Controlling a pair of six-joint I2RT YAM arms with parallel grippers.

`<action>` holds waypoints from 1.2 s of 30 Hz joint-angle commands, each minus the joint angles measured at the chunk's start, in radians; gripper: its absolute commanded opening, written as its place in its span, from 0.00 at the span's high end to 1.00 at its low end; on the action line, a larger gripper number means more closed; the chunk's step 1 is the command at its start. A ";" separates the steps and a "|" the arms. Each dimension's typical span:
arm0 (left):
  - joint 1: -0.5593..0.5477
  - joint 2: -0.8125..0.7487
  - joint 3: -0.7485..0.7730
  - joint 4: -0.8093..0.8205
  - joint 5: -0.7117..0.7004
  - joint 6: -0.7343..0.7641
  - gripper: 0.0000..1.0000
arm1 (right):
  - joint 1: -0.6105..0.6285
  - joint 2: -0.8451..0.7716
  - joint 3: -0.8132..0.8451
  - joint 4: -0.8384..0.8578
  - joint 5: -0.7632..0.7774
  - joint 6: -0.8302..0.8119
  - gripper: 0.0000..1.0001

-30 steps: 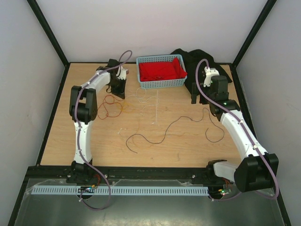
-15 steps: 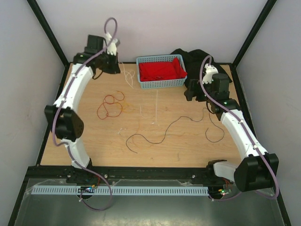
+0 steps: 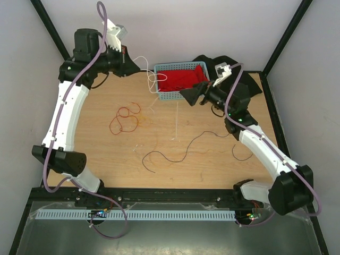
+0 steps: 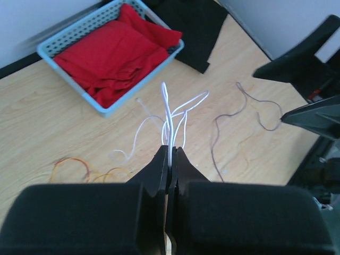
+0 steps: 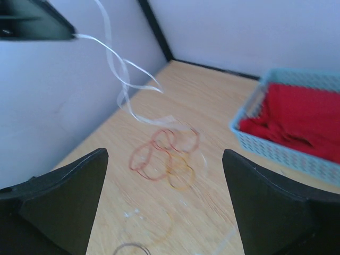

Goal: Zip-tie the wires
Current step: Pick up the cable at the center of the board, then straighten the cable at the center of the board.

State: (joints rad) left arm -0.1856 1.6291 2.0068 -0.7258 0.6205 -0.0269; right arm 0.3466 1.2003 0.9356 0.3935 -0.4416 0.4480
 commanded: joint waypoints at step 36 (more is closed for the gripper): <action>-0.066 -0.220 -0.045 0.010 -0.083 -0.048 1.00 | 0.230 0.060 0.029 0.035 0.041 -0.072 0.98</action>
State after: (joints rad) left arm -0.3099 1.4616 1.9339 -0.7322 0.5831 -0.0792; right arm 0.5766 1.3136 0.9974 0.5575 -0.4614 0.4755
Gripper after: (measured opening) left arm 0.004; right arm 0.088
